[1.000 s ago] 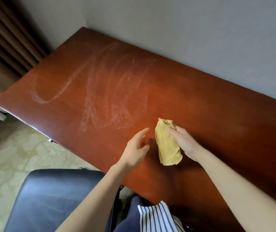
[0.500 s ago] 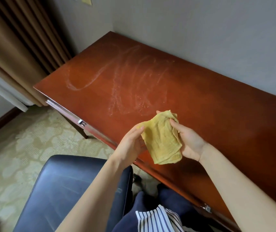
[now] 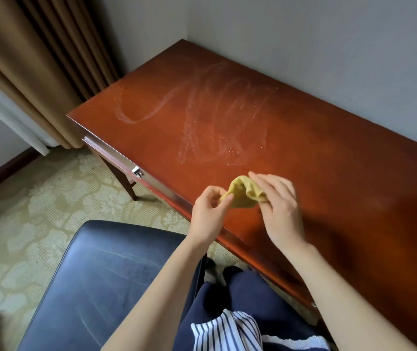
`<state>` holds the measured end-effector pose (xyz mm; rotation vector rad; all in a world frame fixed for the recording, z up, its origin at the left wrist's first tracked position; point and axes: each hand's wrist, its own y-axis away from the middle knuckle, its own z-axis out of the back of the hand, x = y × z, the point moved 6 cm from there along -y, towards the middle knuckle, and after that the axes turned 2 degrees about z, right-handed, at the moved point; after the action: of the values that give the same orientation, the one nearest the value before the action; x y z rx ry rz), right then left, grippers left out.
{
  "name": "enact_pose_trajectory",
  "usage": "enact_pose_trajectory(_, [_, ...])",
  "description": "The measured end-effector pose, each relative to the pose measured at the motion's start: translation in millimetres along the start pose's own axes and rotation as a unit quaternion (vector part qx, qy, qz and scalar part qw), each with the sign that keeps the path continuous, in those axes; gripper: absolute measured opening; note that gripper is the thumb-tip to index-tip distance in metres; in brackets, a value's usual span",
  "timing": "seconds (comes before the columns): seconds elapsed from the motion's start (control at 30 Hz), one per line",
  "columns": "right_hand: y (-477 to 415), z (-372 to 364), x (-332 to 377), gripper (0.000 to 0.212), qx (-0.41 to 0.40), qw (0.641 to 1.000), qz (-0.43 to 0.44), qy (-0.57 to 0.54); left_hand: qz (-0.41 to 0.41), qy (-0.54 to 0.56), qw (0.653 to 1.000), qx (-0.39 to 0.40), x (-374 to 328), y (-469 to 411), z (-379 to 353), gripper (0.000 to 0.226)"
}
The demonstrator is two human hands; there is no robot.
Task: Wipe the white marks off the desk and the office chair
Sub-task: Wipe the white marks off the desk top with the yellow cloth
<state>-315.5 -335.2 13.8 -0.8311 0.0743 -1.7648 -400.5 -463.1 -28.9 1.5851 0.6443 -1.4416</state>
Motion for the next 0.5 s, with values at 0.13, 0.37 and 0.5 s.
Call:
enact_pose_trajectory(0.13, [38.4,-35.3,3.2,0.059,0.099,0.995,-0.003,-0.022,0.219,0.187,0.956,0.051,50.1,24.3,-11.6,0.02])
enact_pose_trajectory(0.37, [61.3,-63.0,12.2,0.062,0.244,0.962,-0.009,-0.126,0.23,0.202,0.952,0.032,59.8,22.7,-0.1,0.037])
enact_pose_trajectory(0.5, [41.9,-53.9,5.7,0.053,0.2,0.972,0.011,-0.126,0.189,0.154,0.97,0.013,49.0,3.7,18.3,0.013])
